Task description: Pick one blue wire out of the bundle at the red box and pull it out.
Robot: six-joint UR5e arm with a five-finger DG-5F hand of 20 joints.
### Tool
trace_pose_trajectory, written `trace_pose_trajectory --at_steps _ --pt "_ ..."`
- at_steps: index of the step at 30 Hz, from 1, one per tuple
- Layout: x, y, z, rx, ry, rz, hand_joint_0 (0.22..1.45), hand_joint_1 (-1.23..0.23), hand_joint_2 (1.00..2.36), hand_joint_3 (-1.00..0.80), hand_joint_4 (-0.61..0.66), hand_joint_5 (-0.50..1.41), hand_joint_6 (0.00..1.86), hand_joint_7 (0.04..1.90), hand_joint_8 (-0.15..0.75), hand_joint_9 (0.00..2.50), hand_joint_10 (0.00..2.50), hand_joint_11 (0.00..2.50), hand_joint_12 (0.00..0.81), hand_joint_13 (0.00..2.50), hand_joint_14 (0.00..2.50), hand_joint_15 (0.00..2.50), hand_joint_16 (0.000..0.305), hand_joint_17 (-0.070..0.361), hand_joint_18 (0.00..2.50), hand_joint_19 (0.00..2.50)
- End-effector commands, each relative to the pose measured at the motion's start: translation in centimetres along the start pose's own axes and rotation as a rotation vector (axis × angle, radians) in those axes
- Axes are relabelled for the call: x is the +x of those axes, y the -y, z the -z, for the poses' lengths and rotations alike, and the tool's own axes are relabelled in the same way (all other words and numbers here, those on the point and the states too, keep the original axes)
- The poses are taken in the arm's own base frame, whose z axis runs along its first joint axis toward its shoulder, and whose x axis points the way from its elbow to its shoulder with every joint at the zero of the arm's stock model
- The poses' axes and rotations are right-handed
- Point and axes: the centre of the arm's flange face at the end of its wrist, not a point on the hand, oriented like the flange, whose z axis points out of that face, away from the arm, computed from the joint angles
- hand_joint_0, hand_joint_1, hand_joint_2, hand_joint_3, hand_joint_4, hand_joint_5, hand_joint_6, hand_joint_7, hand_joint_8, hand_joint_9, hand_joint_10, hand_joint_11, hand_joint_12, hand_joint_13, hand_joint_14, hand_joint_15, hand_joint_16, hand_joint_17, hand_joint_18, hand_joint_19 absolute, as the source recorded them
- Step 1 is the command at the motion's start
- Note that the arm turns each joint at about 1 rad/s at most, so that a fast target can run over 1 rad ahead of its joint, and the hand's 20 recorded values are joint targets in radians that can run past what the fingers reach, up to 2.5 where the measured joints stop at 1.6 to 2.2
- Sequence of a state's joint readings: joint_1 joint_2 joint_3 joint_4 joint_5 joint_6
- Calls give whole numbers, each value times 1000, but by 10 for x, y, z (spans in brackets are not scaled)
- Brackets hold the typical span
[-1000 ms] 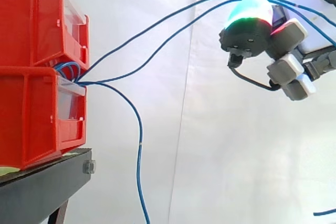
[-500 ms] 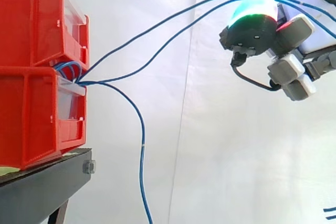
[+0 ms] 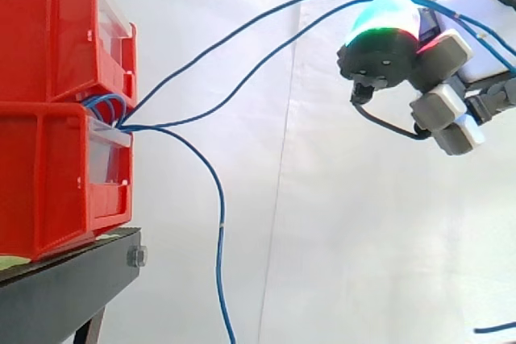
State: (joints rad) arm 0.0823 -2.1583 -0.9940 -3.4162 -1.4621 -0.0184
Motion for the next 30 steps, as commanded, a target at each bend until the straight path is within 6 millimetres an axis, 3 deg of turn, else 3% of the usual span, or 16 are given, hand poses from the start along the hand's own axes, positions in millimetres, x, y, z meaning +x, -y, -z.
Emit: trace_pose_trajectory --at_steps 1,5,9,15,21,26,30 --pt "0 0 0 0 0 0 455 -836 1000 -500 190 -161 939 885 369 1023 11 785 472 921 18 575 60 136 930 541" --pt "0 1 0 1 0 0 426 -657 1000 -500 202 -141 920 914 398 1084 8 787 488 940 15 576 64 143 940 555" --pt "-1 1 0 2 0 0 500 -581 1000 -500 186 -120 899 1007 385 1157 13 779 460 960 16 575 56 127 925 584" --pt "-1 1 0 2 1 -2 570 -709 1010 -294 192 -110 898 1085 399 1189 12 794 469 983 18 570 58 131 968 549" --pt "-7 -3 1 -7 9 -7 582 -766 1011 -241 178 -116 920 1017 398 1170 12 803 471 987 17 562 59 132 987 534" --pt "-10 0 5 25 -6 -7 611 -813 1013 -280 147 -142 933 954 360 1101 13 799 440 957 17 571 53 119 940 547" --pt "-11 1 6 34 -16 -6 640 -895 1001 -487 186 -171 936 886 343 1011 12 797 436 921 19 571 51 116 912 522"
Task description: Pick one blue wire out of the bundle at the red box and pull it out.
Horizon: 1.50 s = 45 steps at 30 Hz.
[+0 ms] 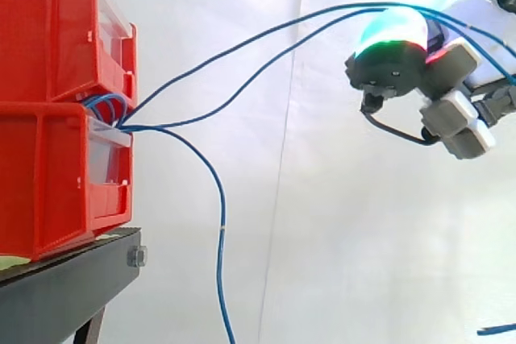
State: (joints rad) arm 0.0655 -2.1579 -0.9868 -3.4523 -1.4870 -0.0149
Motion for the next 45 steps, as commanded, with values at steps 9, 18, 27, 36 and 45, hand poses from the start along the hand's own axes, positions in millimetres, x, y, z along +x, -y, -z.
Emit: trace_pose_trajectory --at_steps 9,18,27,36,45 --pt "-7 2 2 10 1 -1 532 -911 1000 -500 216 -185 939 824 348 961 11 804 449 902 17 558 54 122 907 499" --pt "-11 3 2 12 -12 0 532 -544 1000 -489 192 -139 897 947 372 1098 11 777 450 914 18 563 54 123 872 565" --pt "-14 10 2 24 -14 6 565 -688 1008 -367 187 -146 907 961 360 1090 13 789 447 919 19 573 53 118 868 570" --pt "-17 15 3 35 -11 4 646 -840 1011 -334 116 -168 936 896 351 1017 12 799 432 913 17 561 51 114 884 535" --pt "-25 16 4 37 -9 -4 758 -927 1009 -388 188 -212 969 806 328 854 12 778 433 854 17 510 52 118 906 426"
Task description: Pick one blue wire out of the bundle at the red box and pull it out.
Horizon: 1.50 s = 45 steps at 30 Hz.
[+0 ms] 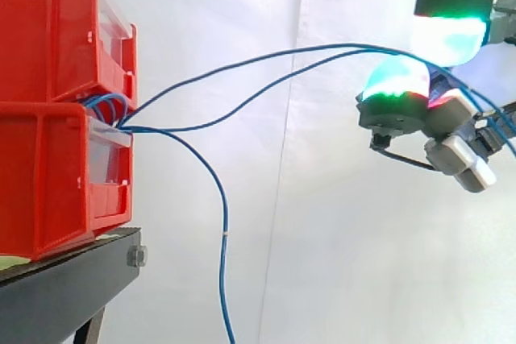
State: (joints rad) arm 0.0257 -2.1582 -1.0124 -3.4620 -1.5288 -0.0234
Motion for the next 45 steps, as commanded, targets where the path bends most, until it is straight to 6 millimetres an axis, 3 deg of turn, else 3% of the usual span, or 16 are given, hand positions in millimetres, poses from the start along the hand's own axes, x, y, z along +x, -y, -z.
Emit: trace_pose_trajectory --at_steps 1,3,8,10,12,16,22,32,45 --pt "-2 0 0 0 -7 0 756 -934 1008 -405 207 -223 964 784 328 840 10 776 434 846 15 510 52 118 894 409" --pt "-2 0 1 -2 -15 -1 713 -970 1000 -500 243 -235 950 764 322 755 9 778 433 776 14 460 53 119 846 369" --pt "-4 1 1 0 -15 1 593 -987 1000 -500 261 -241 939 749 321 706 9 783 442 733 15 445 54 122 804 375" --pt "-5 1 1 0 -14 1 521 -925 1000 -500 272 -235 936 740 349 739 8 776 456 737 15 457 57 129 811 399" --pt "-6 1 1 0 -12 0 472 -754 1000 -500 274 -218 929 738 377 816 7 773 475 761 14 460 61 138 828 432" --pt "-7 1 1 0 -14 3 508 -661 1000 -500 239 -196 919 789 373 896 9 769 469 787 13 470 58 132 806 464" --pt "-6 1 1 -2 -17 12 587 -687 1008 -377 200 -167 924 892 355 981 9 768 443 809 14 469 53 120 816 480" --pt "-5 1 1 1 -19 17 556 -621 1008 -287 202 -136 929 931 403 1085 10 746 483 866 13 481 62 140 868 483" --pt "-8 2 2 6 -15 29 566 -684 1009 -76 129 -100 939 984 442 1195 8 762 515 936 12 477 70 157 978 438"
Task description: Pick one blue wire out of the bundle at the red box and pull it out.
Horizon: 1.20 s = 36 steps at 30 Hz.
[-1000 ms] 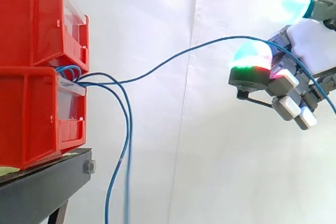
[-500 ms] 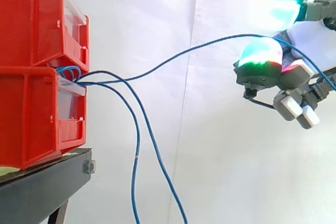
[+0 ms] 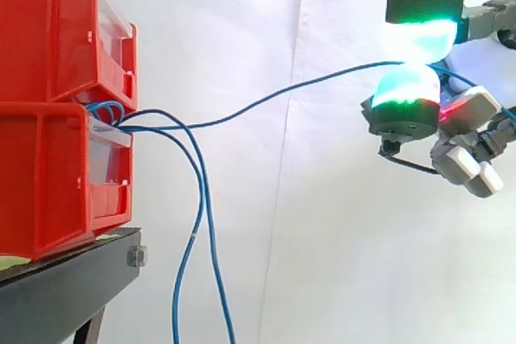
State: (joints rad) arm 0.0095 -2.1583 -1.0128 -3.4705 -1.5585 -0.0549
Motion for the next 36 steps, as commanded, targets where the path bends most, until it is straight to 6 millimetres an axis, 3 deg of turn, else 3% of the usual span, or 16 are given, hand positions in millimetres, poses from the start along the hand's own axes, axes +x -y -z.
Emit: trace_pose_trajectory --at_steps 1,9,13,29,31,36 --pt "0 0 0 -1 0 3 562 -682 1021 -73 125 -99 939 987 444 1196 8 759 516 940 11 478 70 157 980 438" --pt "9 -2 -2 -3 -2 7 511 -697 1231 -62 89 -89 935 1015 452 1235 8 767 527 967 11 478 72 162 1008 425" --pt "11 -7 -2 -12 5 5 531 -747 1224 -25 63 -89 934 1082 444 1231 5 766 519 972 12 491 70 158 1007 428" --pt "31 -27 -10 -72 95 56 541 -755 1192 -16 51 -91 941 1037 440 1223 6 766 518 965 12 495 69 156 999 422" --pt "33 -28 -13 -88 108 67 545 -760 1182 -13 50 -91 941 1038 442 1215 8 772 516 963 14 493 69 155 998 420" --pt "45 -21 -44 -107 113 72 551 -768 1163 -7 51 -92 942 1043 436 1208 8 763 514 960 12 485 69 155 994 414"
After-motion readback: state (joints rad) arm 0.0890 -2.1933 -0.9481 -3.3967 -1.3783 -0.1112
